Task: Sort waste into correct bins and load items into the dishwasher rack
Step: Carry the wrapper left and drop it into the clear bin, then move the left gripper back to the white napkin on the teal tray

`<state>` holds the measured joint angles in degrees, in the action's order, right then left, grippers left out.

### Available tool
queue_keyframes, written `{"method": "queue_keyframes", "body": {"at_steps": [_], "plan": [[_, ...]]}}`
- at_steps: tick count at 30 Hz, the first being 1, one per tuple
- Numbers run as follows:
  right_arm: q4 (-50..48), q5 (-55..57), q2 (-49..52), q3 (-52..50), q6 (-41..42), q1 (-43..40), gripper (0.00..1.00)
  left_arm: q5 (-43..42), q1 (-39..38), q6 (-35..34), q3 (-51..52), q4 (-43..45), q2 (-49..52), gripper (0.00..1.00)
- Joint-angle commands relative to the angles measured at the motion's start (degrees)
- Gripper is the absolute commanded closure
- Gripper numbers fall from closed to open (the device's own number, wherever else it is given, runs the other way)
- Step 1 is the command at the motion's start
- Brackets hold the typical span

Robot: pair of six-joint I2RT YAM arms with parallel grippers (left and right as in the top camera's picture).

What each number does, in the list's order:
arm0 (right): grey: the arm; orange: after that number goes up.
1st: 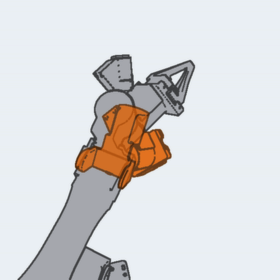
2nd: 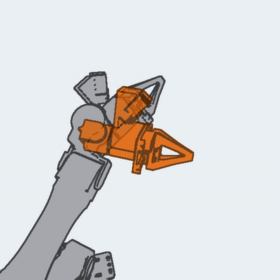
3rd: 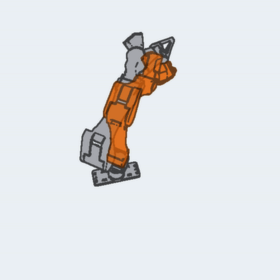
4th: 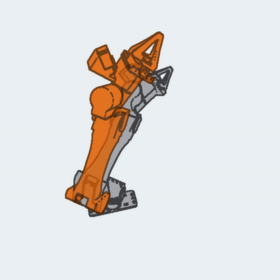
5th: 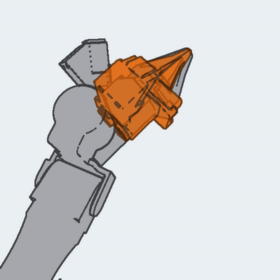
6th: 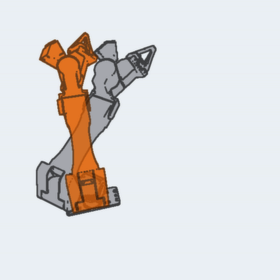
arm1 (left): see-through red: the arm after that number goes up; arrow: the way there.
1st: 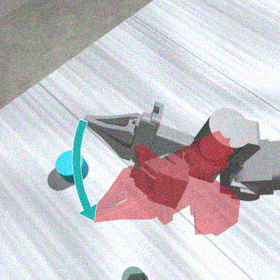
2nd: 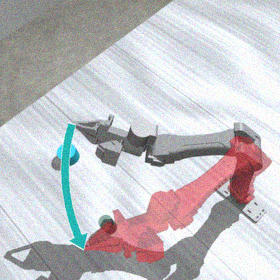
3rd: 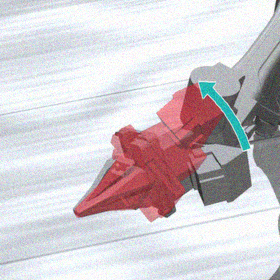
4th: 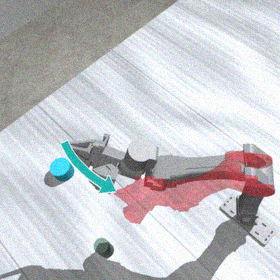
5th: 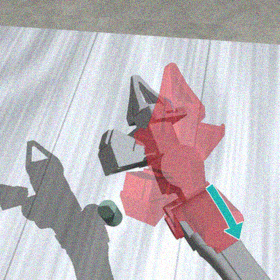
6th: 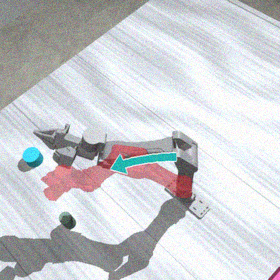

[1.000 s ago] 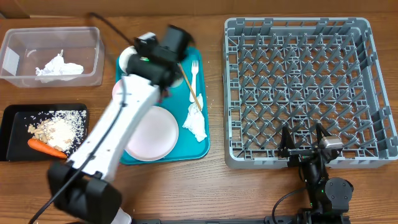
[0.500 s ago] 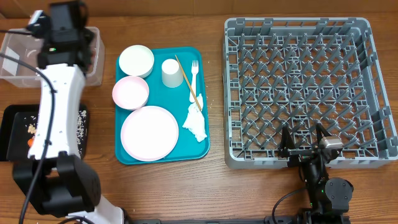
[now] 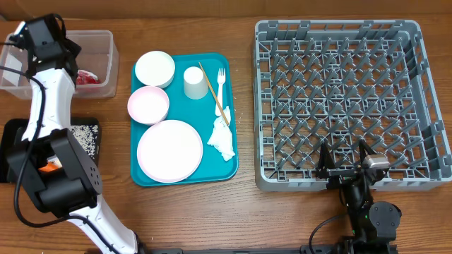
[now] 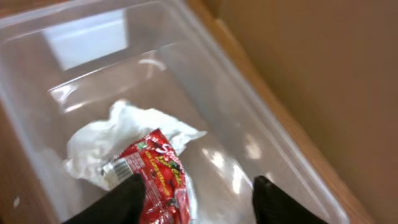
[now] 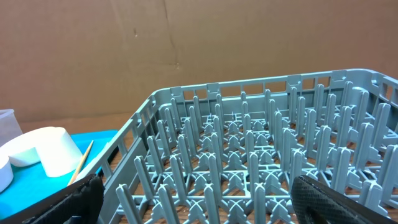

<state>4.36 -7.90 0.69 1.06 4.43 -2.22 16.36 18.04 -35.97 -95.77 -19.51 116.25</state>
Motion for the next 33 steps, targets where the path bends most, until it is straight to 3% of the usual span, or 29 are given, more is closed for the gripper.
{"method": "queue_keyframes", "body": {"at_steps": [1, 3, 7, 17, 21, 26, 29, 33], "plan": [[-0.20, 0.57, -0.52, -0.59, -0.37, -0.22, 0.00, -6.10, 0.04, 5.99, -1.66, 0.22, -3.58, 0.36], [-0.20, 0.57, -0.52, -0.59, -0.35, -0.22, 0.00, -6.19, 0.02, 5.99, -1.66, -0.24, -5.14, 0.19], [-0.22, 0.57, -0.52, -0.59, -0.35, -0.22, 0.00, -8.98, -0.07, 5.99, -1.66, -2.93, -8.52, 0.00], [-0.20, 0.57, -0.52, -0.59, -0.35, -0.22, 0.00, -33.73, -0.07, 5.99, -1.66, -22.03, -20.04, 0.00], [-0.20, 0.57, -0.52, -0.59, -0.37, -0.22, 0.00, -38.91, -0.85, 6.05, -1.64, -32.26, -22.27, 0.00], [-0.20, 0.57, -0.52, -0.59, -0.37, -0.22, 0.00, -37.09, -6.47, 11.04, -1.33, -42.05, -22.51, 0.00], [-0.20, 0.57, -0.52, -0.59, -0.37, -0.22, 0.00, -30.82, -12.41, 11.76, -0.68, -46.49, -22.49, 0.00], [-0.20, 0.57, -0.52, -0.59, -0.35, -0.22, 0.00, -28.09, -20.81, 14.14, 1.77, -47.98, -22.34, 0.00]]}}
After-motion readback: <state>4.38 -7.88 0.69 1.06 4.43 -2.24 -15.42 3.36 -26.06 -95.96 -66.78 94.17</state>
